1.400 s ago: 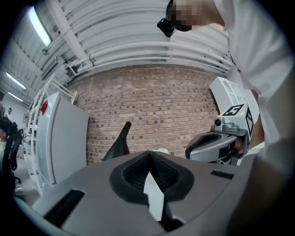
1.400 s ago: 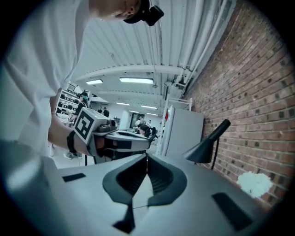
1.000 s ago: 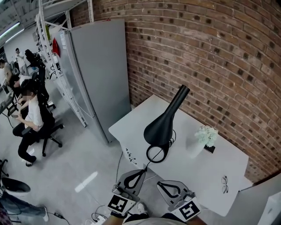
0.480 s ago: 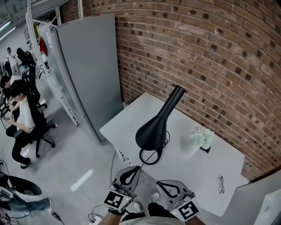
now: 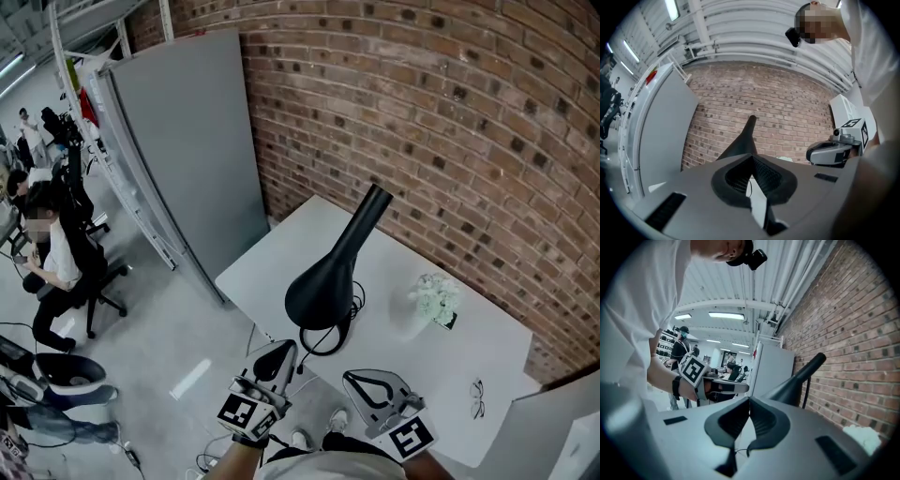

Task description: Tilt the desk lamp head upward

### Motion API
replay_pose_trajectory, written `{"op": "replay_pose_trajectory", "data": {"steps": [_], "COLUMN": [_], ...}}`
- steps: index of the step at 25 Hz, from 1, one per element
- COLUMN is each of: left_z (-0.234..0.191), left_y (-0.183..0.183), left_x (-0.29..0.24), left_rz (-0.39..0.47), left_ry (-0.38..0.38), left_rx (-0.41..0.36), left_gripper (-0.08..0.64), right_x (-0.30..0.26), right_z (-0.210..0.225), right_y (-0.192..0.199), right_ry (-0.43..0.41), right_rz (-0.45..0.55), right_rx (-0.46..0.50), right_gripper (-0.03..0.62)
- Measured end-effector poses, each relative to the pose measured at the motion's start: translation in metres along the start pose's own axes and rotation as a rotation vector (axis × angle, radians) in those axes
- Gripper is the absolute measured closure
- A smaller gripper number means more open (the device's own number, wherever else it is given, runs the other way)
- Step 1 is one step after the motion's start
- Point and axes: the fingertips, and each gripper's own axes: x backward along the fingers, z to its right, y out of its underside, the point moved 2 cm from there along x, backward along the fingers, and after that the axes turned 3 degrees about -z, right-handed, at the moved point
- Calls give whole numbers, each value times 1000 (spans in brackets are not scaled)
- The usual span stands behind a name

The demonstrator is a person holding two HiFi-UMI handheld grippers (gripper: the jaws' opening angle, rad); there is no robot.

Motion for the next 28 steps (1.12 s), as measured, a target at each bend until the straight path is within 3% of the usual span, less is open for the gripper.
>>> {"op": "replay_pose_trajectory", "data": {"steps": [4,14,15,17,23,28], "left_z": [-10,-25,-26,-28,-33,-34], "left_y": [14,40,41,42,50,48], "left_x": [-9,-27,-29,-31,-38,-45], "left_rz": [-23,-70,-67,-58,-40,-4], "left_ry": [-14,-8,-3,8,30,95], "left_rx": [57,191,212,263,372,485], "left_gripper": [552,551,538,436,425,403], "right_x": [-2,-13,-13,-13,-10,-8], "right_z": [7,16,16,17,25,29], "right_y": [7,10,10,11,12,11], "right_ry": [-24,-50,-57,-60,-48,-35], "right_rz": [-30,-12,-16,-21,-15,-2], "right_rx": [50,-7,2,-3,-25,-23], "right_gripper": [575,575,575,575,575,575]}}
